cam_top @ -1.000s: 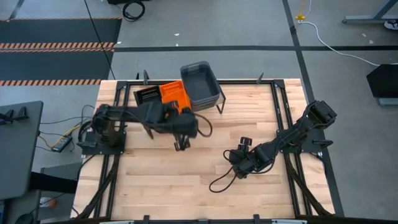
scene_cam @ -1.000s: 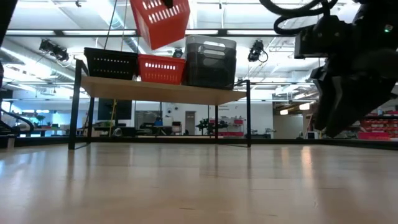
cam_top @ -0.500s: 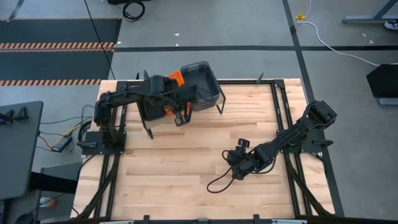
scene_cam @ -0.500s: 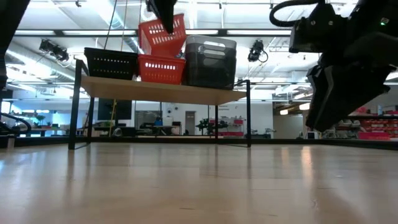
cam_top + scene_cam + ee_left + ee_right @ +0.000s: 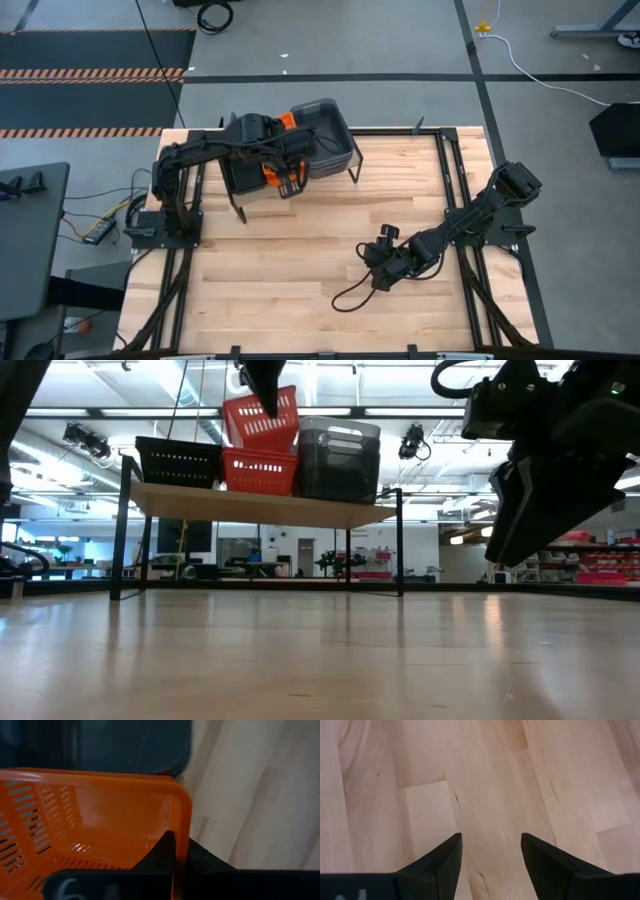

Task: Stack baskets on shelf by color
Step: Stack the orange bin on top of the other orange bin on the shelf

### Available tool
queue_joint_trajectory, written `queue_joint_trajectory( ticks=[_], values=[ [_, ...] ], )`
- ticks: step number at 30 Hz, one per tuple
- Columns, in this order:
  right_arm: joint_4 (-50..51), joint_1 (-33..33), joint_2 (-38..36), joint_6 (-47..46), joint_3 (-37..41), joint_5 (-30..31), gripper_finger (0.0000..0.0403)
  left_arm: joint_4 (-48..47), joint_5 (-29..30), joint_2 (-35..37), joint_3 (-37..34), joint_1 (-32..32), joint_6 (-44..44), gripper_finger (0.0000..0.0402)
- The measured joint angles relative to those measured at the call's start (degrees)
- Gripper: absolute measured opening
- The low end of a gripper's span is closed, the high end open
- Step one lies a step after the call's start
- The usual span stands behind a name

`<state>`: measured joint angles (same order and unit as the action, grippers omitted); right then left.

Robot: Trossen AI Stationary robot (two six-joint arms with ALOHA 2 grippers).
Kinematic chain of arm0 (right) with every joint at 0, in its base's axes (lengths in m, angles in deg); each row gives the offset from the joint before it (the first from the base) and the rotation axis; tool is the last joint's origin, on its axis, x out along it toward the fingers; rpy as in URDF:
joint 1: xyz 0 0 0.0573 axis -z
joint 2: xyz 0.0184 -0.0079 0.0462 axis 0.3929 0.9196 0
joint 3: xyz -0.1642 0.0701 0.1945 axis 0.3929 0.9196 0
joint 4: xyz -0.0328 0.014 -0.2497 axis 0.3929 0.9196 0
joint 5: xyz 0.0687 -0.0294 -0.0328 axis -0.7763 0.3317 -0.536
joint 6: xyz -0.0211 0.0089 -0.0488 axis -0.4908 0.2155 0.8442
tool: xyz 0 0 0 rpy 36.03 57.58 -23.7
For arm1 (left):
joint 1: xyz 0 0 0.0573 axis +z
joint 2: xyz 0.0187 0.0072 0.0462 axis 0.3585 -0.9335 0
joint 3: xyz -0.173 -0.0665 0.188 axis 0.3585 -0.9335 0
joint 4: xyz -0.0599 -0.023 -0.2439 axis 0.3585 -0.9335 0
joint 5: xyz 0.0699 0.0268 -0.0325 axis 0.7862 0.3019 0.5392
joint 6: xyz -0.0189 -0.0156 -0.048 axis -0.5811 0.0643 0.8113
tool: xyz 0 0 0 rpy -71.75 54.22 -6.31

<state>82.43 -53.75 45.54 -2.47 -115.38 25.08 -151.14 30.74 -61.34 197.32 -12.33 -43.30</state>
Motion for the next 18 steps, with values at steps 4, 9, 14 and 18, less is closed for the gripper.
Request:
queue_joint_trajectory(
  ticks=[4,9,14,18],
  values=[
    [0.00,0.00,0.00,0.09,0.00,0.00,0.0210,-0.02,0.06,0.00,0.00,-0.62,-0.36,0.0013],
    [0.00,-0.02,0.00,0.15,0.00,0.00,0.0210,0.02,0.20,0.00,0.00,-0.64,1.36,0.0032],
    [0.00,-0.02,0.00,0.46,0.00,0.00,0.0210,0.00,2.56,0.00,0.00,-0.41,1.39,0.0063],
    [0.00,-0.02,0.00,0.57,-0.02,0.00,0.0210,0.00,3.67,0.00,0.00,-0.36,1.44,0.0091]
  ],
)
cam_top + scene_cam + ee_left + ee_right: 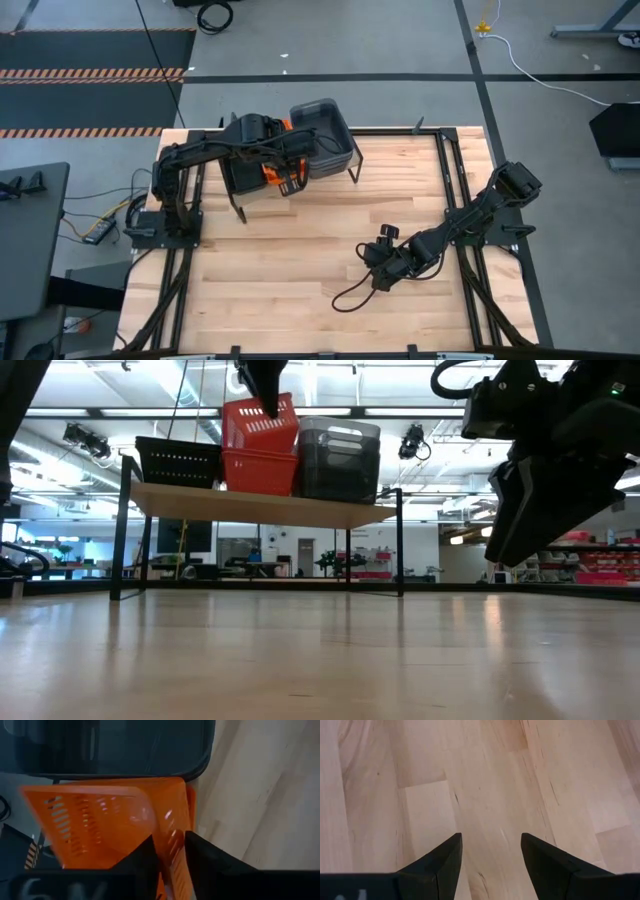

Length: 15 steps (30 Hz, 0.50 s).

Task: Stack baskets on shelf by color
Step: Stack the orange bin on top of the other orange bin on the shelf, then return to Home Position

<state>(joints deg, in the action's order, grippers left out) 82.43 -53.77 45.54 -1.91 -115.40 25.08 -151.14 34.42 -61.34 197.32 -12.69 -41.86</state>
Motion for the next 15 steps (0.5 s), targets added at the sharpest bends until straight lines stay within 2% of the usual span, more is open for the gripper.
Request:
queue_joint_trajectory(
  ticks=[7,15],
  values=[
    [0.00,0.00,0.00,0.00,0.00,0.00,0.0210,0.00,-0.02,-0.02,0.00,-0.24,0.90,0.0124],
    [-0.02,0.00,0.00,0.00,0.00,0.00,0.0210,0.00,0.00,-0.02,0.00,-0.50,1.55,0.0125]
  ],
)
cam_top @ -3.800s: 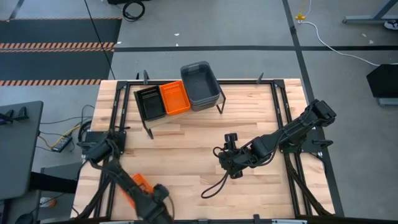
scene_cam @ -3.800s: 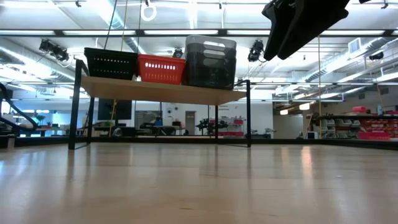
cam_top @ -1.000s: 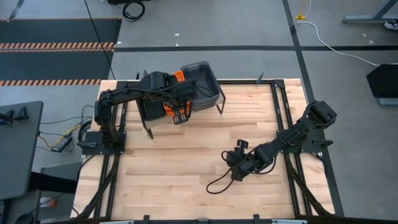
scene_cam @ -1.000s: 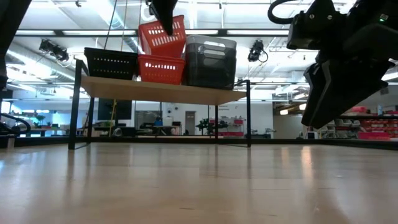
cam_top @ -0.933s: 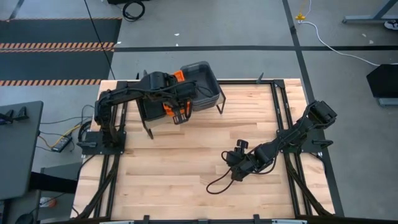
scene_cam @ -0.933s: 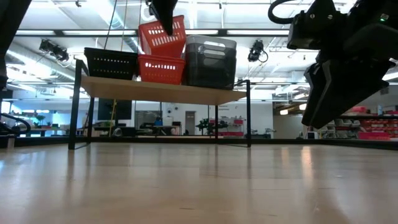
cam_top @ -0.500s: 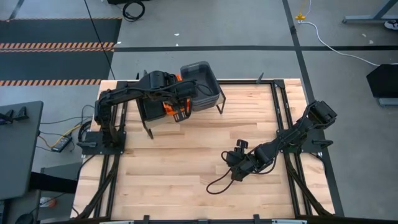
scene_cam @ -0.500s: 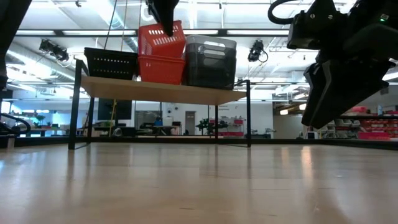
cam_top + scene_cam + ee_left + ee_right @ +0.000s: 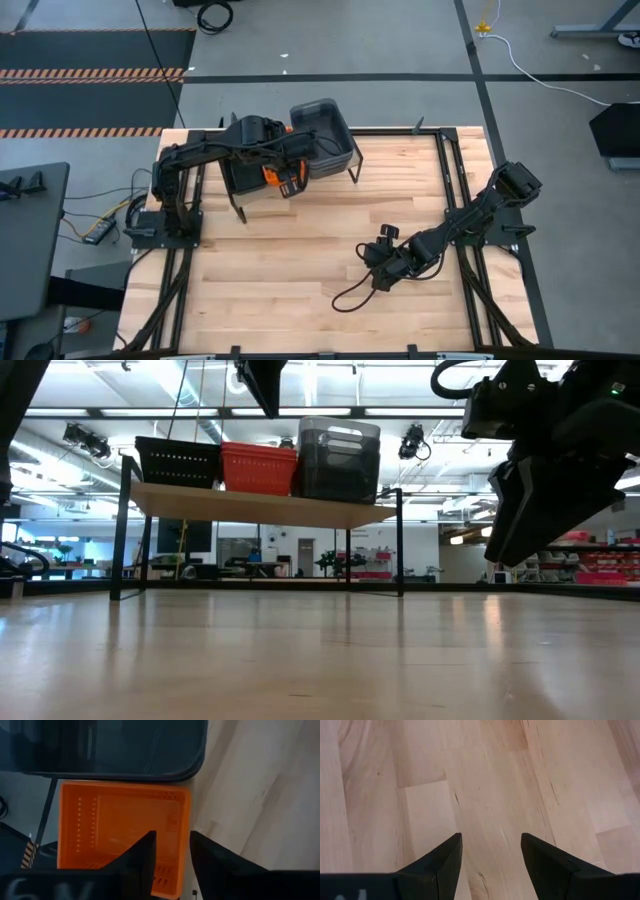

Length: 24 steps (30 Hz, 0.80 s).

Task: Stack baskets on shelf by color
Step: Return to Home Position

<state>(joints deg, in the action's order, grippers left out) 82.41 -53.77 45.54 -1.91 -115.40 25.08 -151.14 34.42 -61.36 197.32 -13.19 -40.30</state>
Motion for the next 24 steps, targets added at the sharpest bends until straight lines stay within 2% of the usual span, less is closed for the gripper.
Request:
queue_joint_trajectory(
  ticks=[9,14,20,24],
  values=[
    [-0.18,0.00,0.00,0.10,0.00,0.58,0.0210,0.00,0.00,-0.31,0.00,-0.43,2.54,0.0126],
    [-0.35,-0.02,0.00,1.33,-0.01,5.24,0.0210,0.41,0.25,-0.59,0.00,-2.83,2.28,0.0118],
    [-3.21,-0.02,-1.19,5.39,-0.11,7.63,0.0210,4.96,6.56,1.39,-0.02,-8.32,0.71,0.0116],
    [-3.37,-0.02,-5.44,8.44,-0.44,8.20,0.0201,8.75,9.15,3.50,-0.02,-12.60,-0.15,0.0116]
  ],
)
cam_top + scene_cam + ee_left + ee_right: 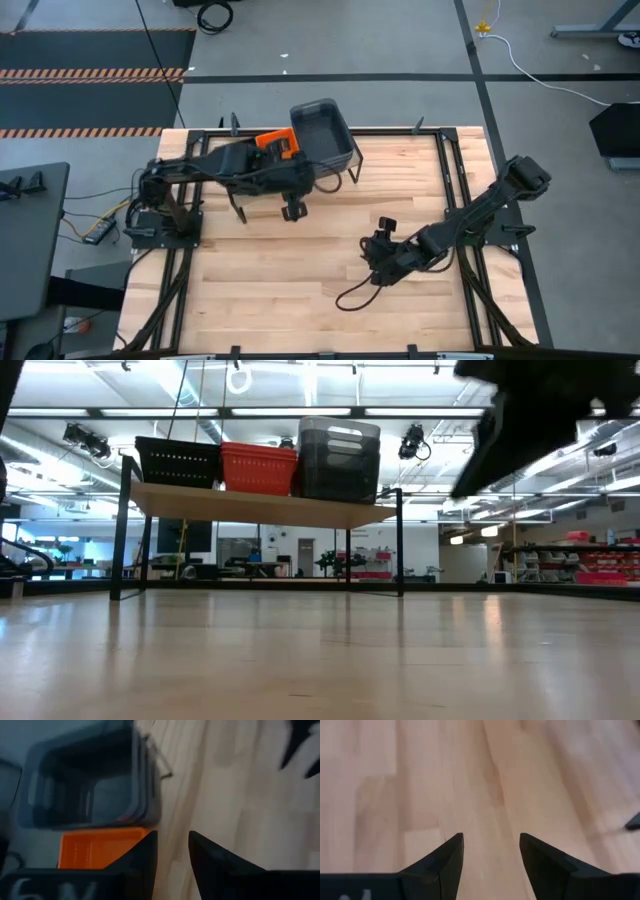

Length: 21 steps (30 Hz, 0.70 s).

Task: Stack baskets on shelf by color
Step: Return to Home Position

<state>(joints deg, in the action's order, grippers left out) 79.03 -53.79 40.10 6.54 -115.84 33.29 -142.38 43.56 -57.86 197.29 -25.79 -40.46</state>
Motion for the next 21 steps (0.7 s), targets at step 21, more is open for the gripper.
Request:
queue_joint_trajectory(
  ticks=[21],
  values=[
    [8.64,1.20,-26.84,11.20,0.15,7.19,0.0147,-4.44,17.33,4.52,0.00,-18.70,9.62,0.0116]
  ],
)
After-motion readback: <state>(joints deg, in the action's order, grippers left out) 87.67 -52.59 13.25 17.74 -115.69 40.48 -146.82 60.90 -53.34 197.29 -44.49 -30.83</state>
